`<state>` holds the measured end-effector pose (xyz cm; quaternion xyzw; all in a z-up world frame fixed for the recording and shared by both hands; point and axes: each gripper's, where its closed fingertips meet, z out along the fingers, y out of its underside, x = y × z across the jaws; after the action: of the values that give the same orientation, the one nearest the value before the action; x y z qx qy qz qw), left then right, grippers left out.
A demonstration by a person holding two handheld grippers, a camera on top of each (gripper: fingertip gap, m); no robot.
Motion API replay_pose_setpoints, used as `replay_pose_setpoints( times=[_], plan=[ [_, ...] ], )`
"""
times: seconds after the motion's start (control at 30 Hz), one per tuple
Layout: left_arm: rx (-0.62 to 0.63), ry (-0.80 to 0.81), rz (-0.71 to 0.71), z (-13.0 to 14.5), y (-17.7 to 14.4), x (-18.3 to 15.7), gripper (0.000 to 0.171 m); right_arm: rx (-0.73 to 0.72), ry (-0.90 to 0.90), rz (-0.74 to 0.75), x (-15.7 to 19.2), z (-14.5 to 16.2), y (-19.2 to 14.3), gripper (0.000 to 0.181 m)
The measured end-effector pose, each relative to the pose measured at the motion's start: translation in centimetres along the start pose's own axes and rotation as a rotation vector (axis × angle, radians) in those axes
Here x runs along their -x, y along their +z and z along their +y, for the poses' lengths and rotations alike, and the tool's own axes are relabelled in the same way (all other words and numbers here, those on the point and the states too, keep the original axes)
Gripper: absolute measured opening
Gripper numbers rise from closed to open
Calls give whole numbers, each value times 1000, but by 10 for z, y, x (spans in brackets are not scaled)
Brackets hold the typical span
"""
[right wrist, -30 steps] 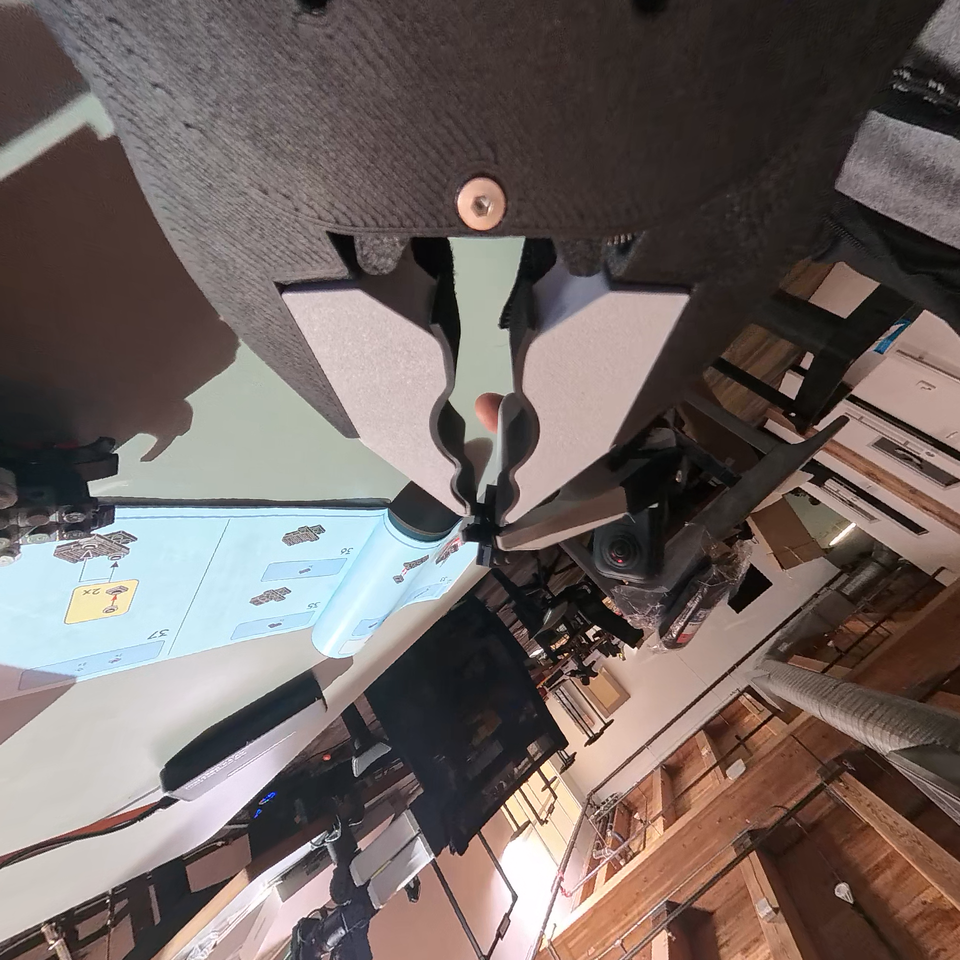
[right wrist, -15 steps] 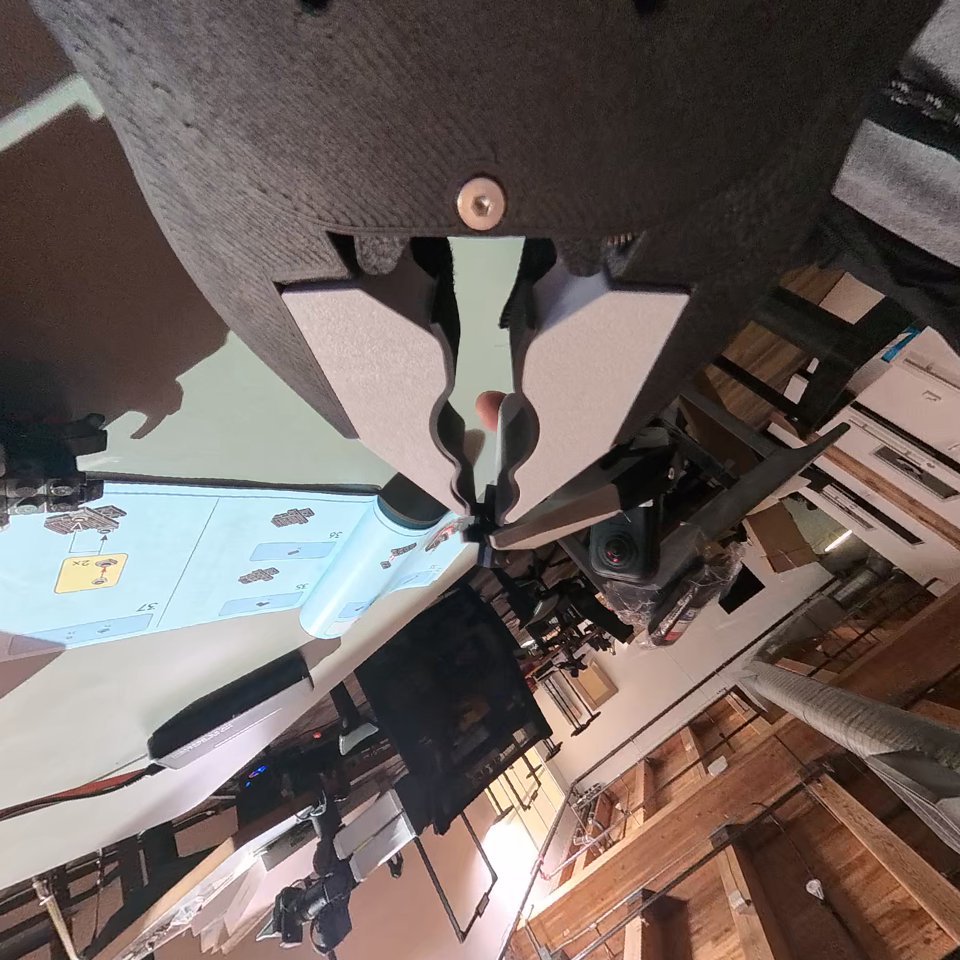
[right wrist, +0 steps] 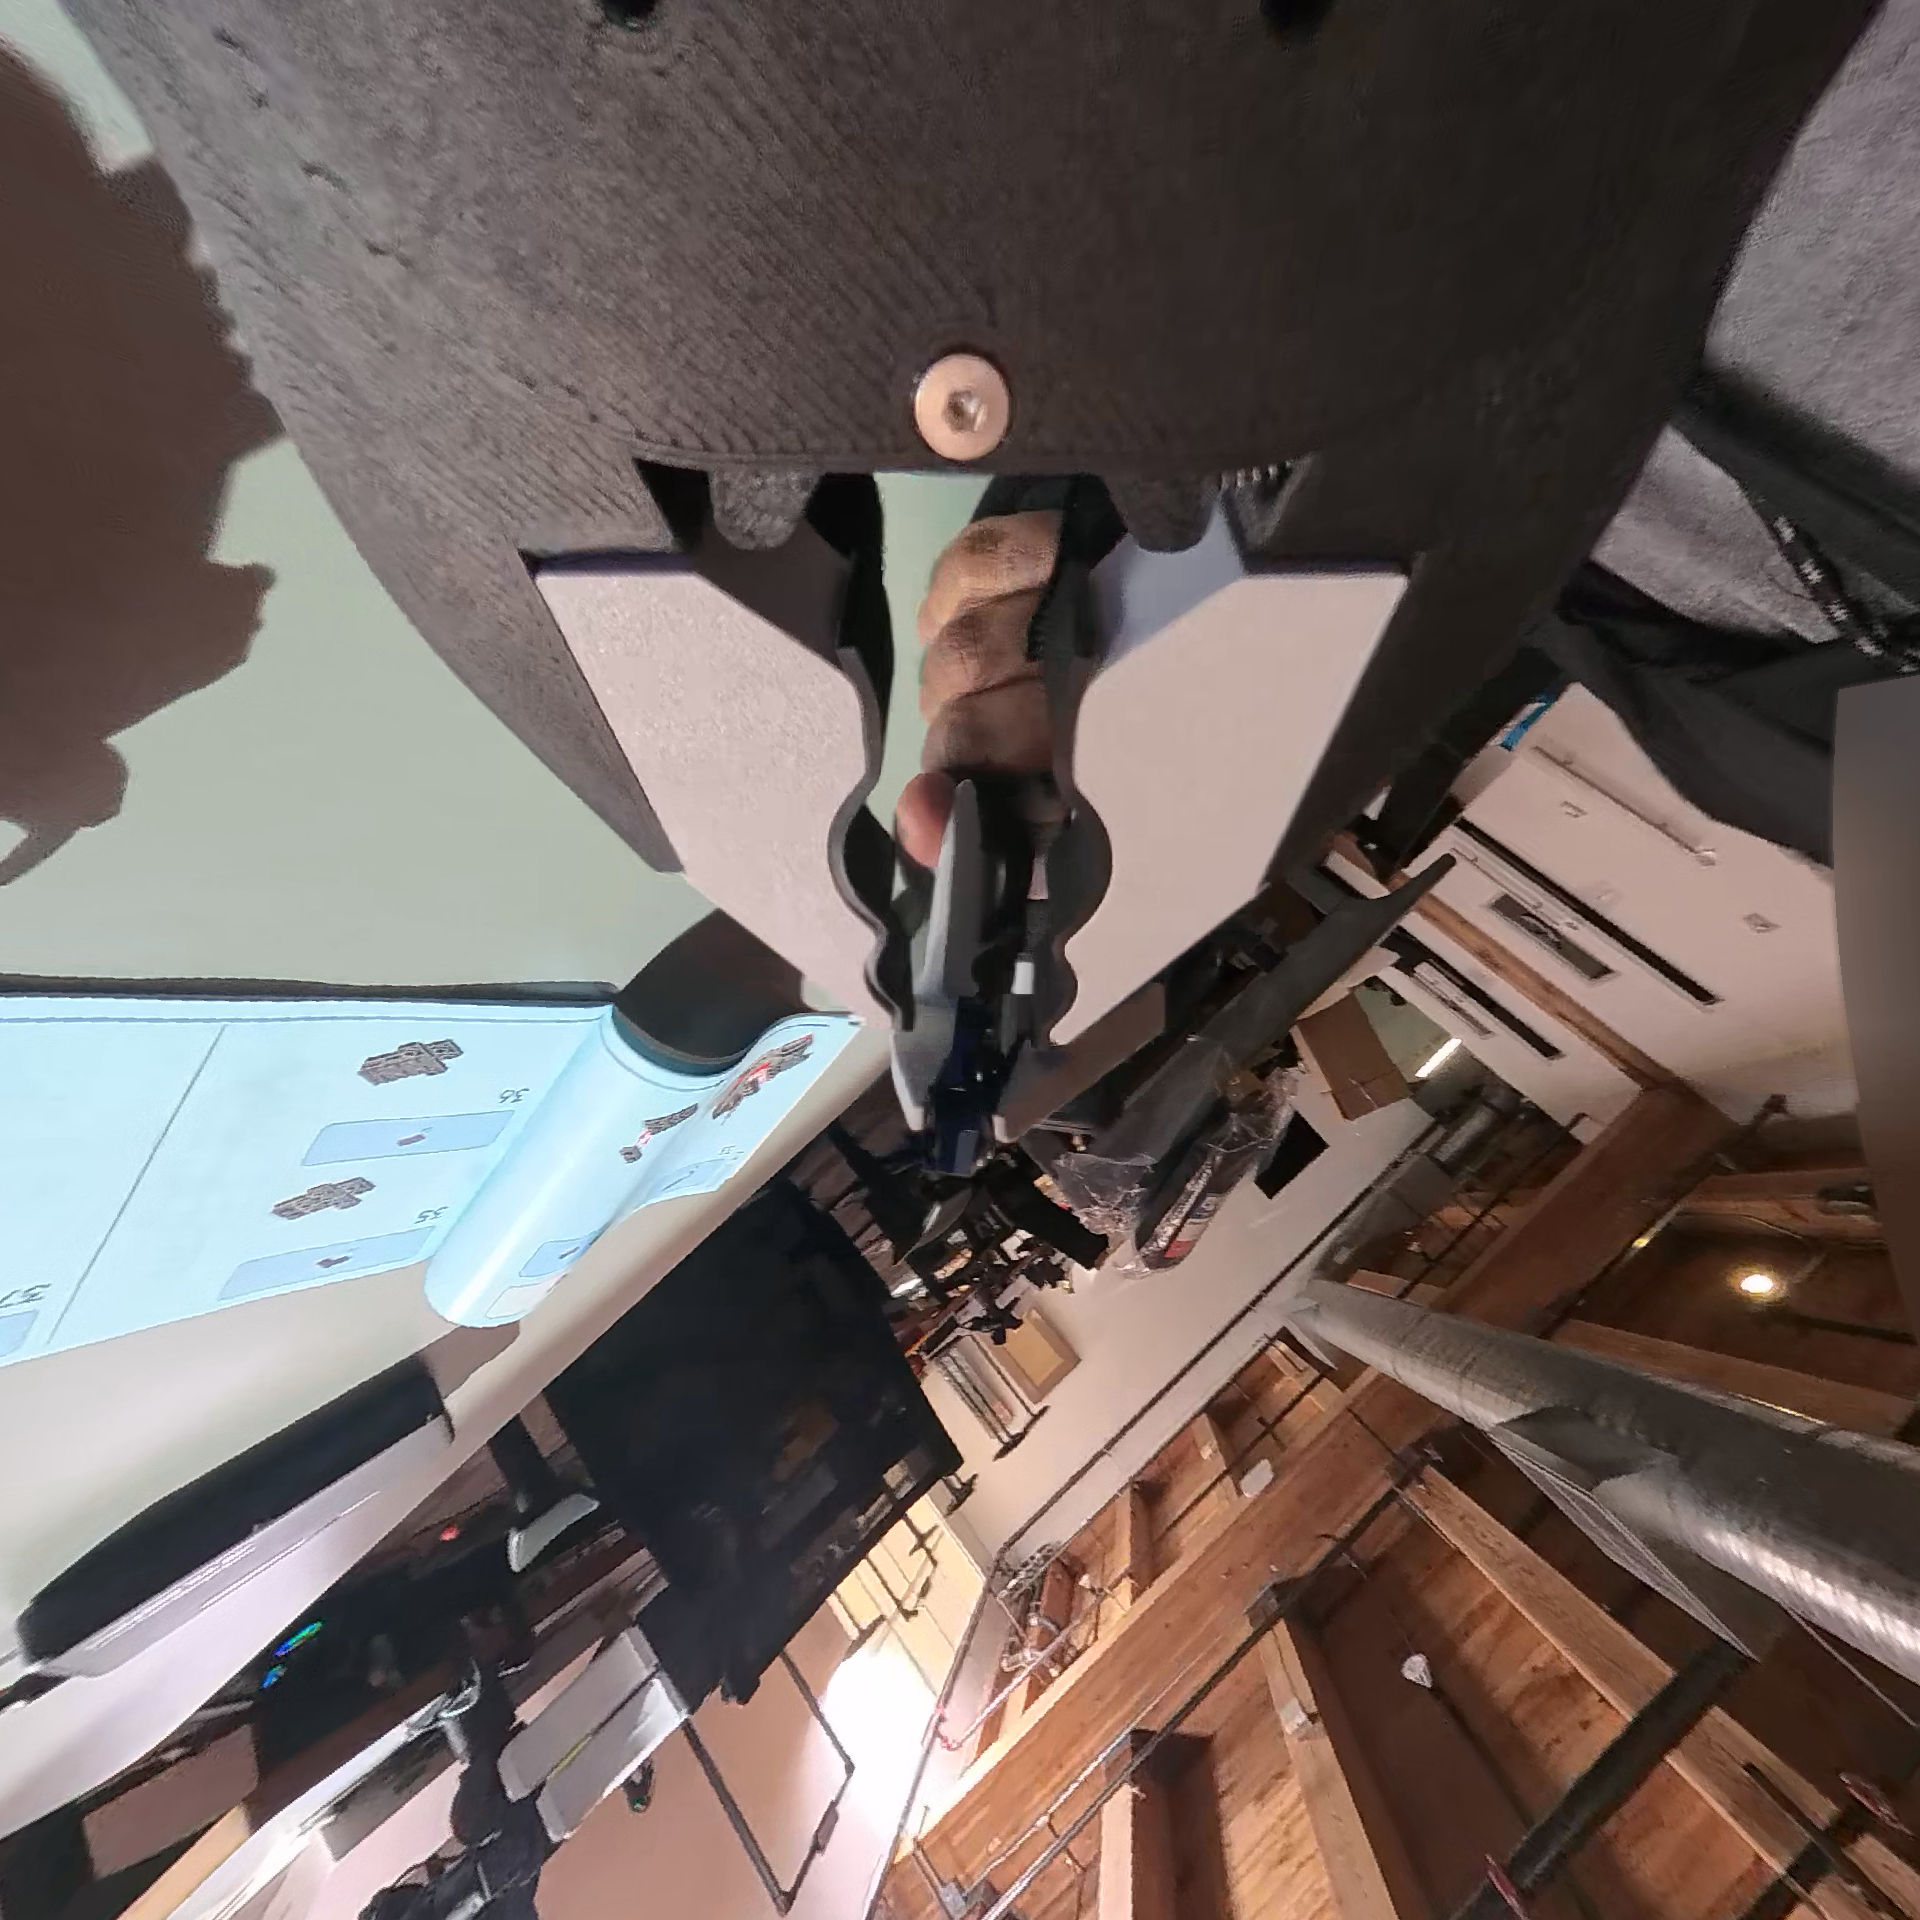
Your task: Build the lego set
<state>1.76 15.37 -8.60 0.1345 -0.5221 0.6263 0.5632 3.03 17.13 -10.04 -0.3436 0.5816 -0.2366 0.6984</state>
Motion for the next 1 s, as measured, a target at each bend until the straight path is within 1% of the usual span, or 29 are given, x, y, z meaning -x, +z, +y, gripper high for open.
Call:
replay_pose_setpoints(
  times=[0.07,0.1,0.17,0.3,0.57,0.83,1.0],
  plan=[
    [-15,-44,43,-1,0,-4,10,0,38,-48,5,0,1,9],
    [-20,-68,66,-2,-1,-5,9,-2,57,-67,6,1,1,5],
    [-15,-102,94,-2,0,-7,9,-8,83,-94,8,0,0,5],
    [6,-97,112,0,0,-9,9,-23,94,-121,9,0,-2,5],
    [-12,-120,167,-3,-1,-16,10,-45,88,-157,15,-3,-2,4],
    [-30,-79,168,-4,-3,-19,10,-48,73,-163,18,-3,-2,4],
    [-23,-88,167,-5,-2,-18,10,-41,46,-152,18,-4,-2,4]
  ],
)
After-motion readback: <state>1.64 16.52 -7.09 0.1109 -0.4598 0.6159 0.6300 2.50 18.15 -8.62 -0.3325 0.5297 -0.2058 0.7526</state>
